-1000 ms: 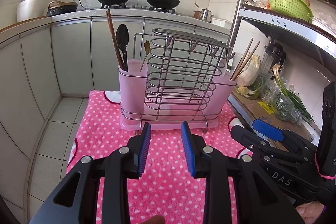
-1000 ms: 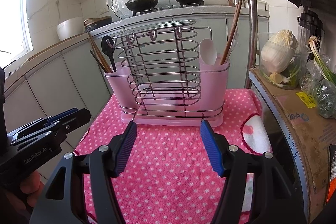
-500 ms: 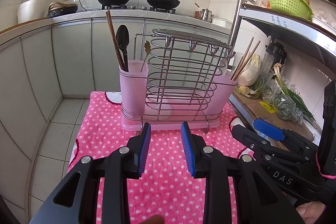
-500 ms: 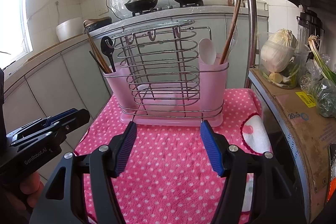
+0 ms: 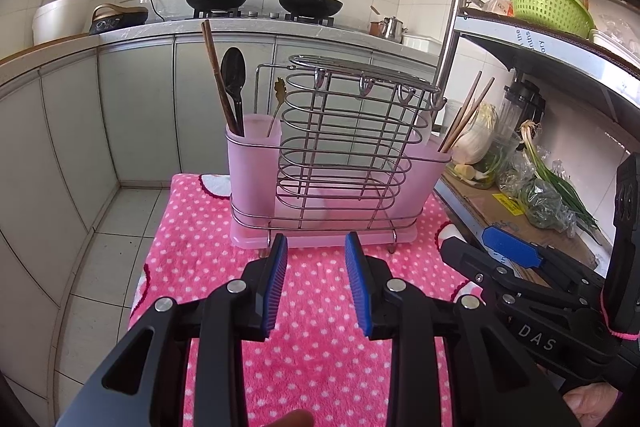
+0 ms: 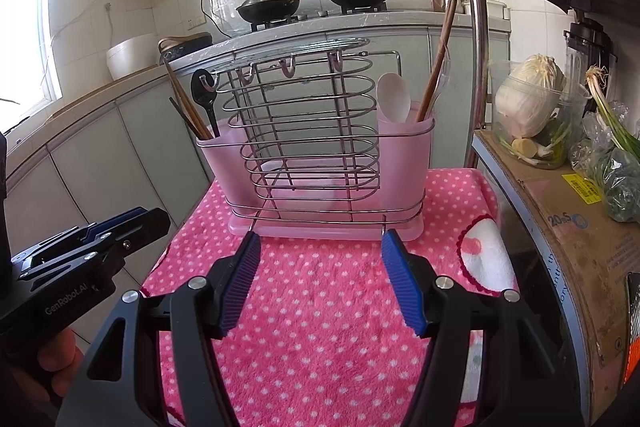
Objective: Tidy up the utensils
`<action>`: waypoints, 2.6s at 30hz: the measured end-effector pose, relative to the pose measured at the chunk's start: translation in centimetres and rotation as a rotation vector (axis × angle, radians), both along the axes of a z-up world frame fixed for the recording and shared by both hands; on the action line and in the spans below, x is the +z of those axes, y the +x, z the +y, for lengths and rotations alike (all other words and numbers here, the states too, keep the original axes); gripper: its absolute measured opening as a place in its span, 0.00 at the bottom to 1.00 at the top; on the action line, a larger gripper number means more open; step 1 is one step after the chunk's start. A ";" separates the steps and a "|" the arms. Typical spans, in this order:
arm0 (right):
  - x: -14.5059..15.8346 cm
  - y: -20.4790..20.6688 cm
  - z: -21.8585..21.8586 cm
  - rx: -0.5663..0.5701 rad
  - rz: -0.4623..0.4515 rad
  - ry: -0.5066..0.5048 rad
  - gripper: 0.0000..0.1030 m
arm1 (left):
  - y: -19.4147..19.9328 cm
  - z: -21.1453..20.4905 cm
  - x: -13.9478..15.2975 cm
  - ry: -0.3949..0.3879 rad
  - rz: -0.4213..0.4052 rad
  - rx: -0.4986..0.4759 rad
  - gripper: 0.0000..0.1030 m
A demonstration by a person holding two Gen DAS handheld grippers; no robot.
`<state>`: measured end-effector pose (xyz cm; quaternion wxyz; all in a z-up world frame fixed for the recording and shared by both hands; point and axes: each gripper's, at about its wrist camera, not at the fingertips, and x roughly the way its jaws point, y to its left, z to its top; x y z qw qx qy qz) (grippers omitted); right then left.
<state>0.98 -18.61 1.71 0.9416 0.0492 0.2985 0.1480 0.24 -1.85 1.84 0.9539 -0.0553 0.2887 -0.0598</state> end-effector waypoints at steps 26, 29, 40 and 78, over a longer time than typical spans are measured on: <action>0.1 -0.1 0.0 0.001 -0.004 -0.006 0.62 | -0.6 -0.3 0.5 0.014 -0.024 0.005 0.28; 0.3 -0.1 0.1 0.001 -0.004 -0.007 0.62 | -0.6 -0.3 0.6 0.016 -0.026 0.005 0.28; 0.4 -0.1 0.1 0.002 -0.007 -0.010 0.62 | -0.6 -0.5 0.9 0.019 -0.030 0.003 0.28; -0.3 0.8 -0.1 0.004 0.006 -0.024 0.62 | -0.2 -0.5 0.2 0.031 -0.043 0.012 0.28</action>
